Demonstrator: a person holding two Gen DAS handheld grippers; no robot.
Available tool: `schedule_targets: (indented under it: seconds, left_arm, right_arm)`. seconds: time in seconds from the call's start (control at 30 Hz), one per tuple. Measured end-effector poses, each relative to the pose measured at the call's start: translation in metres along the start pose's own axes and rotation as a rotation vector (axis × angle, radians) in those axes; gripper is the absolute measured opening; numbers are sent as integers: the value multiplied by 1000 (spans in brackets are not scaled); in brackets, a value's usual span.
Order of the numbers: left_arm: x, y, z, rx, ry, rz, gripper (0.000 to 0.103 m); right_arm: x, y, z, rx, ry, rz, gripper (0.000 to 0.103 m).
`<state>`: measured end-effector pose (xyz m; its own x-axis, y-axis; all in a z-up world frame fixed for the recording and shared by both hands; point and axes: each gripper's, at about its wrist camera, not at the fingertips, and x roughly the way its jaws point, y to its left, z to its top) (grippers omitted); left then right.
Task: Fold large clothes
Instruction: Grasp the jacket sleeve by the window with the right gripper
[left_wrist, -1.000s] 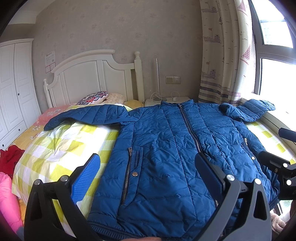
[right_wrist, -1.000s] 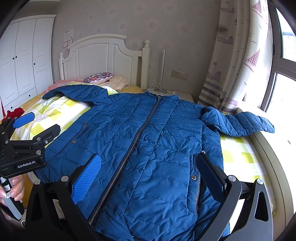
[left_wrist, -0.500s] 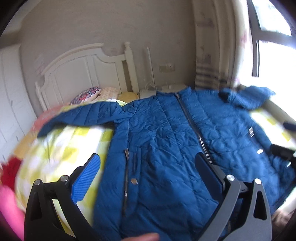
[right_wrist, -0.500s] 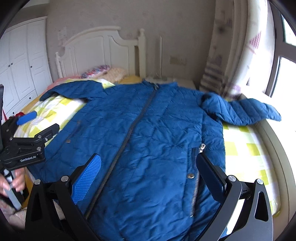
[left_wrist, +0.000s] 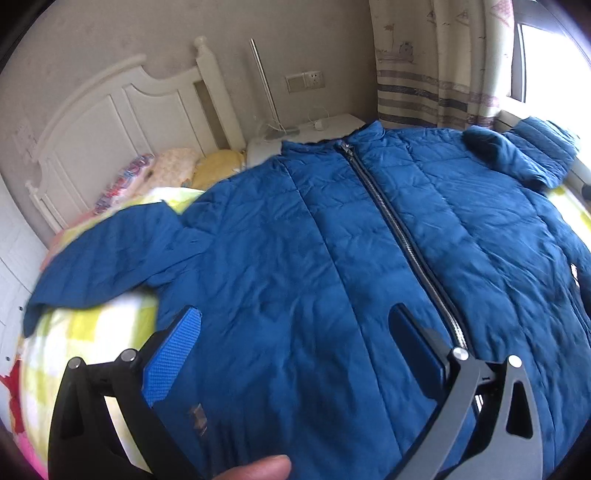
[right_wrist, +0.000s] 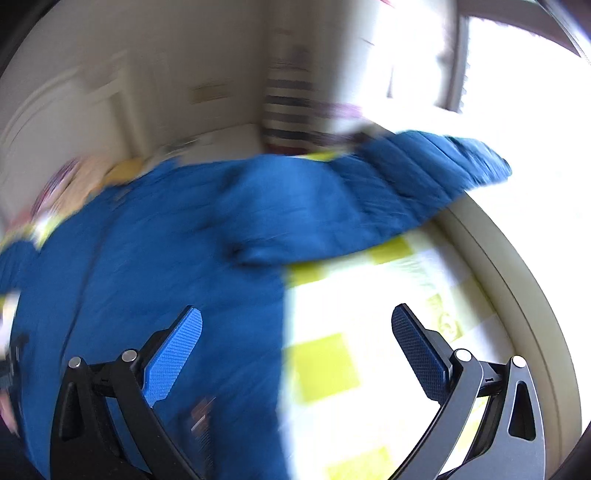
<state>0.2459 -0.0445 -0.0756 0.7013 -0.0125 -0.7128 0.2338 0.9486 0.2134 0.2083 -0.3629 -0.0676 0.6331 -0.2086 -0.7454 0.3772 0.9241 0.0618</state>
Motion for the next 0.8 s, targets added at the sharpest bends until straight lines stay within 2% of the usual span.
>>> schedule_targets:
  seconds: [0.13, 0.23, 0.37, 0.43, 0.53, 0.6, 0.63, 0.7, 0.8]
  left_arm:
    - [49, 0, 9, -22, 76, -66, 101]
    - [66, 6, 1, -96, 98, -135, 101]
    - [66, 21, -4, -189, 80, -200, 101]
    - [68, 20, -4, -190, 84, -205, 101]
    - [68, 15, -3, -181, 91, -196, 101]
    - [67, 15, -3, -180, 94, -196, 101]
    - [66, 15, -2, -180, 95, -195, 101]
    - [65, 15, -3, -176, 97, -191, 101]
    - [65, 15, -4, -173, 97, -188, 101]
  right_arm:
    - [45, -56, 27, 193, 48, -16, 99]
    - [71, -83, 41, 293, 46, -36, 99]
    - [100, -98, 62, 291, 19, -85, 99]
    - [110, -101, 74, 270, 3, -130, 93]
    - [114, -106, 82, 279, -22, -153, 61]
    - [103, -97, 84, 261, -71, -171, 37]
    - [99, -89, 86, 236, -94, -174, 32]
    - [75, -64, 90, 150, -196, -155, 21]
    - [44, -15, 100, 25, -317, -98, 20]
